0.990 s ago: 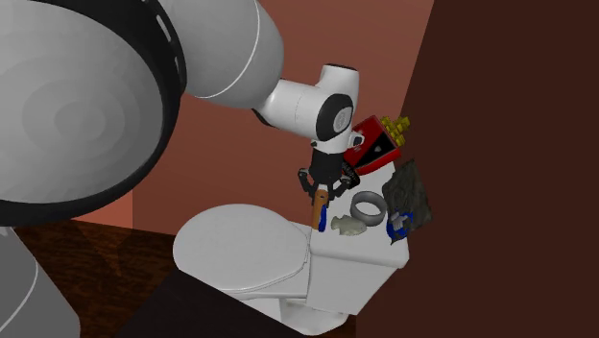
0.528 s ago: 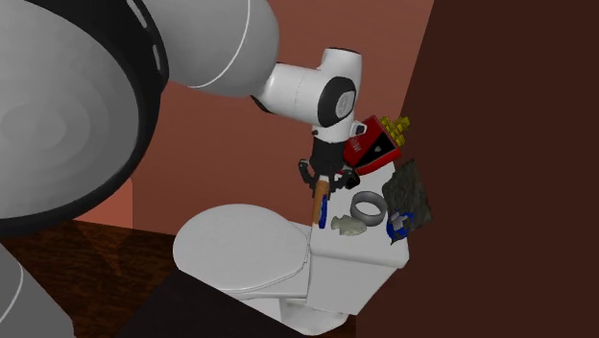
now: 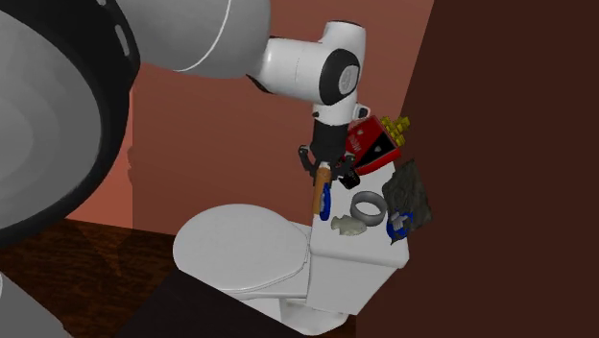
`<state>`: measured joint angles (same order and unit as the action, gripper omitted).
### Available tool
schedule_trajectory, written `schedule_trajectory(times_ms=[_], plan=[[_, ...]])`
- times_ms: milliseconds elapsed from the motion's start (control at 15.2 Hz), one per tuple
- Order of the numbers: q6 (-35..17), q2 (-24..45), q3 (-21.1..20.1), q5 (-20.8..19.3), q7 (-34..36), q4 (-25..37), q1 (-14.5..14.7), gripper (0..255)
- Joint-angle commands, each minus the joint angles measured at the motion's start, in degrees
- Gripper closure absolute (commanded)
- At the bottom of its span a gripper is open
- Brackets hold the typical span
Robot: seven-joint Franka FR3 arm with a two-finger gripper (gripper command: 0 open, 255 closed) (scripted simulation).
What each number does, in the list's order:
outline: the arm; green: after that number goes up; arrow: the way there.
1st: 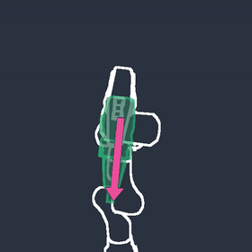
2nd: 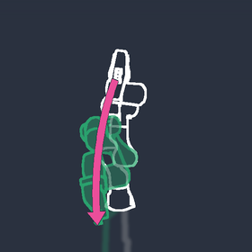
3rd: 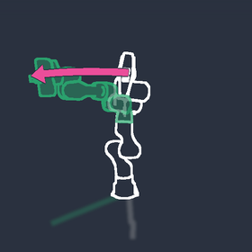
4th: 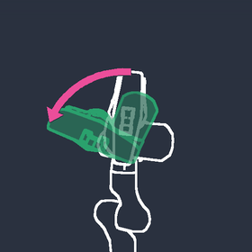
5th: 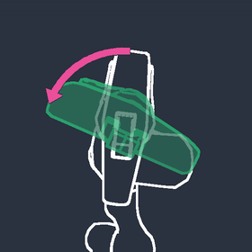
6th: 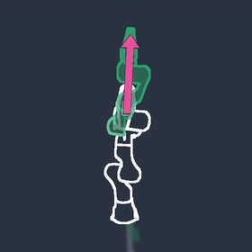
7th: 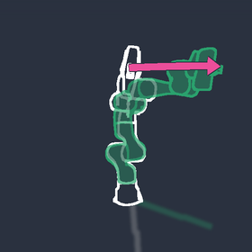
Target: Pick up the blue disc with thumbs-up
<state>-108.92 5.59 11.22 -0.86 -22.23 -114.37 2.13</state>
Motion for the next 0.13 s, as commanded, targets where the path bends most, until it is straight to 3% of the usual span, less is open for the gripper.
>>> schedule_trajectory(times_ms=[0, 66], plan=[[0.8, -0.5, 0.0, -0.1, 0.1, 0.3, 0.0, 255], [0.8, -0.5, 0.0, -0.1, 0.1, 0.3, 0.0, 255]])
